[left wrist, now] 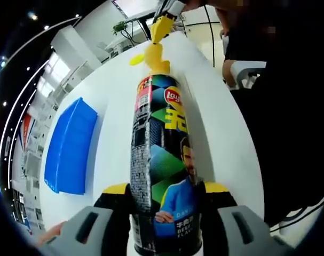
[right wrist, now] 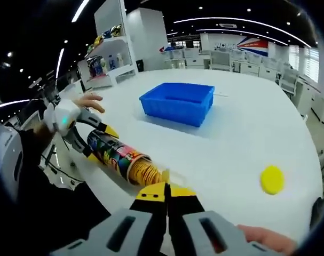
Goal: Open the lid of the chip container on the table, take out the chips, place them into the box in front of the container, and close the lid
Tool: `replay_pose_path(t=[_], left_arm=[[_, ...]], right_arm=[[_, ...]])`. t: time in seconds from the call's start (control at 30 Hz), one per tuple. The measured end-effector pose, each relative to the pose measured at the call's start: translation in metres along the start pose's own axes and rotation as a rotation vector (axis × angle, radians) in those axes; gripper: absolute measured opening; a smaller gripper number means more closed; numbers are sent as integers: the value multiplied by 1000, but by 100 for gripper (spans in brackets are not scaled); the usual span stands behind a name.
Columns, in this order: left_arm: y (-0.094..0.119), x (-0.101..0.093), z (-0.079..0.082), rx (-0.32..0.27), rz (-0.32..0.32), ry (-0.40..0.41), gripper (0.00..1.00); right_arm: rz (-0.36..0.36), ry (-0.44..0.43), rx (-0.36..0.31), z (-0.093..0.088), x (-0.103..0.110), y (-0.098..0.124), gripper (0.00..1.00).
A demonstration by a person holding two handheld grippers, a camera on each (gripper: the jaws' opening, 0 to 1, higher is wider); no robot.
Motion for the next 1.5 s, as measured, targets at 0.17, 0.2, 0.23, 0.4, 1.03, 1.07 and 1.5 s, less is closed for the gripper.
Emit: replay_pose_path(t=[0.17, 0.2, 0.23, 0.4, 1.03, 1.07, 1.5], left_arm=[[0, 0, 0, 2, -1, 0, 52], [0, 0, 0, 2, -1, 0, 52], [0, 0, 0, 3, -2, 1, 52], [0, 0, 0, 4, -4, 2, 52], [2, -3, -1, -20, 15, -4, 52], [2, -3, -1, -23, 17, -4, 52], [4, -5, -1, -42, 26, -7, 52]], right_arm=[[-22, 35, -54, 19, 0, 12, 0], [-29, 49, -65, 24, 1, 14, 0], [-50, 79, -94, 32, 0, 16, 0], [-148, 226, -197, 65, 4, 29, 0], [-487, 853, -459, 138, 36, 9, 0], [-506, 885, -465, 139, 37, 8, 0], [-745, 1346, -510, 143, 47, -19, 0]])
Point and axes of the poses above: the point that each gripper's makers call its tool centre point, and the gripper's own axes: y roughly backward along the fingers, x roughly to its left, z roughly out of its top, the point moved 7 cm from there along y, roughly backward along the fingers, and after that the axes turned 2 degrees about -y, right-handed, at the moved point
